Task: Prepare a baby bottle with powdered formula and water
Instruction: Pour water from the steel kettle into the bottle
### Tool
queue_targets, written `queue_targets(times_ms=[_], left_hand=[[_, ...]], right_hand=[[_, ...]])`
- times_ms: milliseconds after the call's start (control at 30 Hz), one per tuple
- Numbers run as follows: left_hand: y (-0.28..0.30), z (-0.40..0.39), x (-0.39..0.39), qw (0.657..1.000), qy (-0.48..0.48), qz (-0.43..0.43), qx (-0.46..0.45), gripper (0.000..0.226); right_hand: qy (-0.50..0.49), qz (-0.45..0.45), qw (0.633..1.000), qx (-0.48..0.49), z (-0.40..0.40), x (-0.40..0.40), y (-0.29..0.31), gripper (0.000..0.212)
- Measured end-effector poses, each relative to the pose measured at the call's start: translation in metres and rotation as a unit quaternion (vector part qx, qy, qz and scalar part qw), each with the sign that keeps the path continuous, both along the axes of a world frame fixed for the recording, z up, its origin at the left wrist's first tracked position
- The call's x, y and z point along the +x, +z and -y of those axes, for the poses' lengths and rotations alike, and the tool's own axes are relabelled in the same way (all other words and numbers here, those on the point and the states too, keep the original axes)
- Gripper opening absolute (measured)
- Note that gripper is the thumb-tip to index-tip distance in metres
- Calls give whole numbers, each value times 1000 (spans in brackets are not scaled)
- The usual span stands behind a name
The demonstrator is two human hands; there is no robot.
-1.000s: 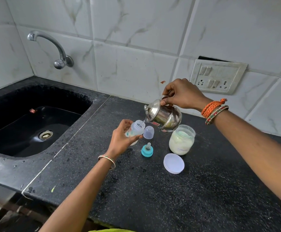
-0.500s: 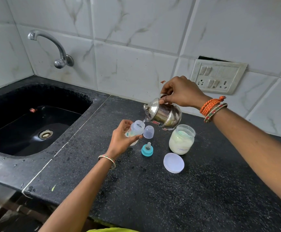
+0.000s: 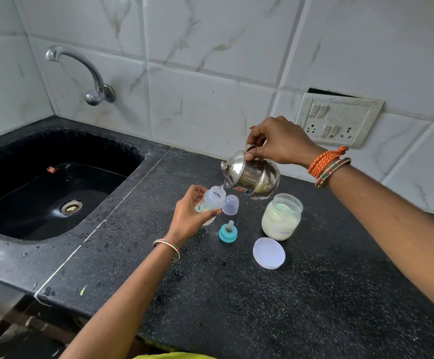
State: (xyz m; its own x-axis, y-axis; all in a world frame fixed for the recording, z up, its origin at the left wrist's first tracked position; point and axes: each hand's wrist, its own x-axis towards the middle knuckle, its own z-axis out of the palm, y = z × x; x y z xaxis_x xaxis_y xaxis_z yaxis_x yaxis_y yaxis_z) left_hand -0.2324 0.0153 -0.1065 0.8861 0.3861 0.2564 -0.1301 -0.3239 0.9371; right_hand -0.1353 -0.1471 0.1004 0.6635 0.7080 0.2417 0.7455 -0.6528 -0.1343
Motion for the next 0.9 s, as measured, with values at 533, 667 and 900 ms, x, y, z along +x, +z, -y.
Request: queue_targets(times_ms=[533, 667, 900], left_hand=[[-6, 1, 3, 1000, -2, 3, -3, 58], [-10, -1, 4, 1000, -6, 2, -16, 58], [-13, -3, 4, 1000, -13, 3, -26, 58]], right_hand=[[-8, 14, 1000, -5, 0, 0, 1, 33], [-10, 14, 1000, -3, 0, -2, 0, 34], [-10, 12, 1000, -8, -2, -6, -1, 34]])
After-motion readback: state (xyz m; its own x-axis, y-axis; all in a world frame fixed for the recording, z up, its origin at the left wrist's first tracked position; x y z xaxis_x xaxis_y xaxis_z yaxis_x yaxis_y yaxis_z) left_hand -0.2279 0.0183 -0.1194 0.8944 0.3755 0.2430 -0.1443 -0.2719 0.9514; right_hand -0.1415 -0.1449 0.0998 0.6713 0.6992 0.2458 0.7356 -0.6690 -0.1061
